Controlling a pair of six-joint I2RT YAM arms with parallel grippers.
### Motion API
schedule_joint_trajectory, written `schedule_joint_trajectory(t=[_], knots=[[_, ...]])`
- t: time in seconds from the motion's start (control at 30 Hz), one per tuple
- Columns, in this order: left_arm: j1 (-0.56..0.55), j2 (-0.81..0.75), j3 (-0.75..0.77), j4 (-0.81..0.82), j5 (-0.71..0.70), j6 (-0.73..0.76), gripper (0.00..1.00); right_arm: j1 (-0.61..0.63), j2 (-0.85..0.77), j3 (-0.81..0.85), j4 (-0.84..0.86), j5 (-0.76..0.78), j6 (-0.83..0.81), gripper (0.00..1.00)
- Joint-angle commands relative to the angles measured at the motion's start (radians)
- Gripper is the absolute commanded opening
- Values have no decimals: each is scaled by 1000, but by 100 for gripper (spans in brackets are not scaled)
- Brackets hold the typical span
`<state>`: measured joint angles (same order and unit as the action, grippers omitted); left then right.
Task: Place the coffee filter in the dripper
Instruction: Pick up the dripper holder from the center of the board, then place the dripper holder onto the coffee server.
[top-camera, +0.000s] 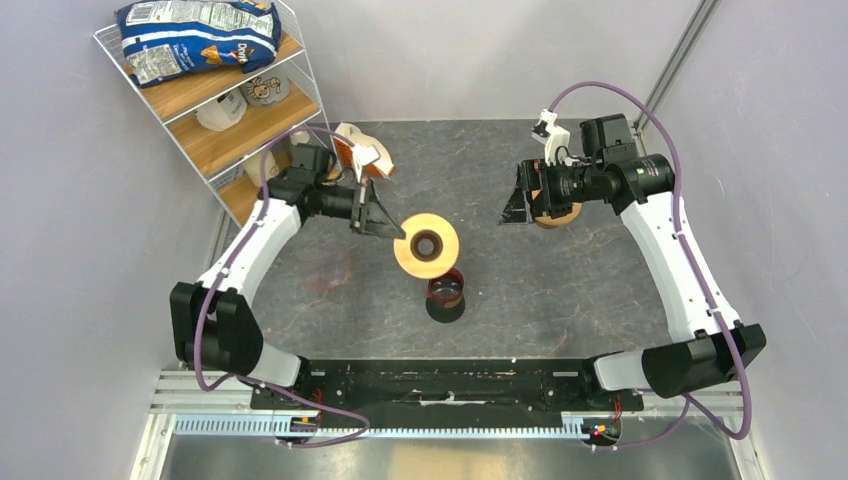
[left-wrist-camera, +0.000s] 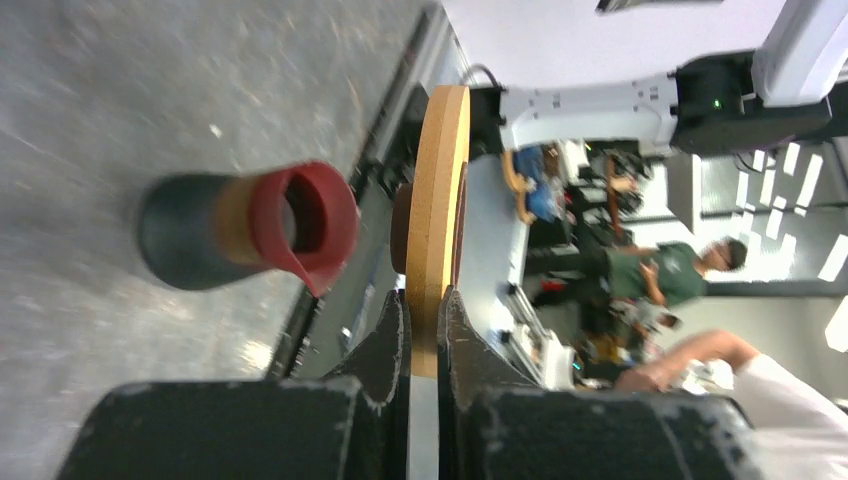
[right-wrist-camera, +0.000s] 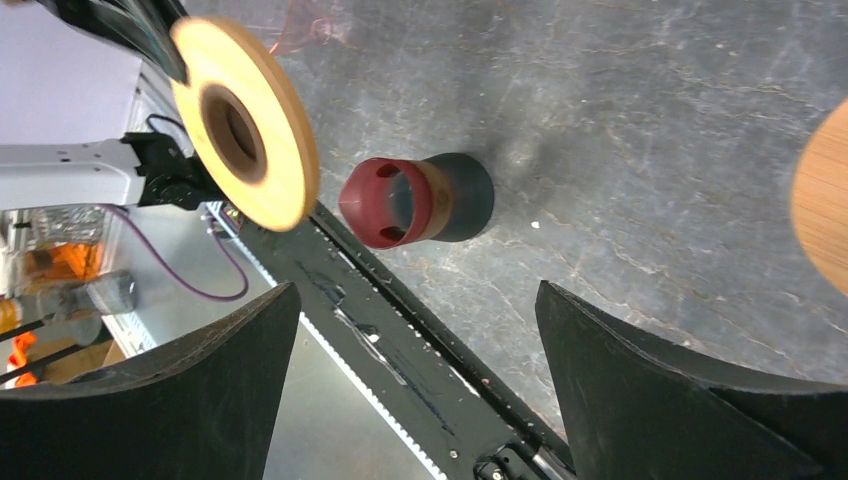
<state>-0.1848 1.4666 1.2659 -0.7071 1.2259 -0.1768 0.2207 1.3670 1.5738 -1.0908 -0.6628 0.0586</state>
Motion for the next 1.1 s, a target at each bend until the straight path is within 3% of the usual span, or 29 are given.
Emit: schedule_joint_trajectory(t=[0.0, 0.37, 1.07], knots=[[-77, -6, -96, 16, 100, -89, 2, 7, -24, -19, 38, -86, 15, 95], [-134, 96, -160, 251, 108, -259, 2, 24, -26, -67, 52, -85, 24, 94], [-160, 269, -130, 194, 93, -149, 2, 29, -19, -42, 26, -48, -5, 94]])
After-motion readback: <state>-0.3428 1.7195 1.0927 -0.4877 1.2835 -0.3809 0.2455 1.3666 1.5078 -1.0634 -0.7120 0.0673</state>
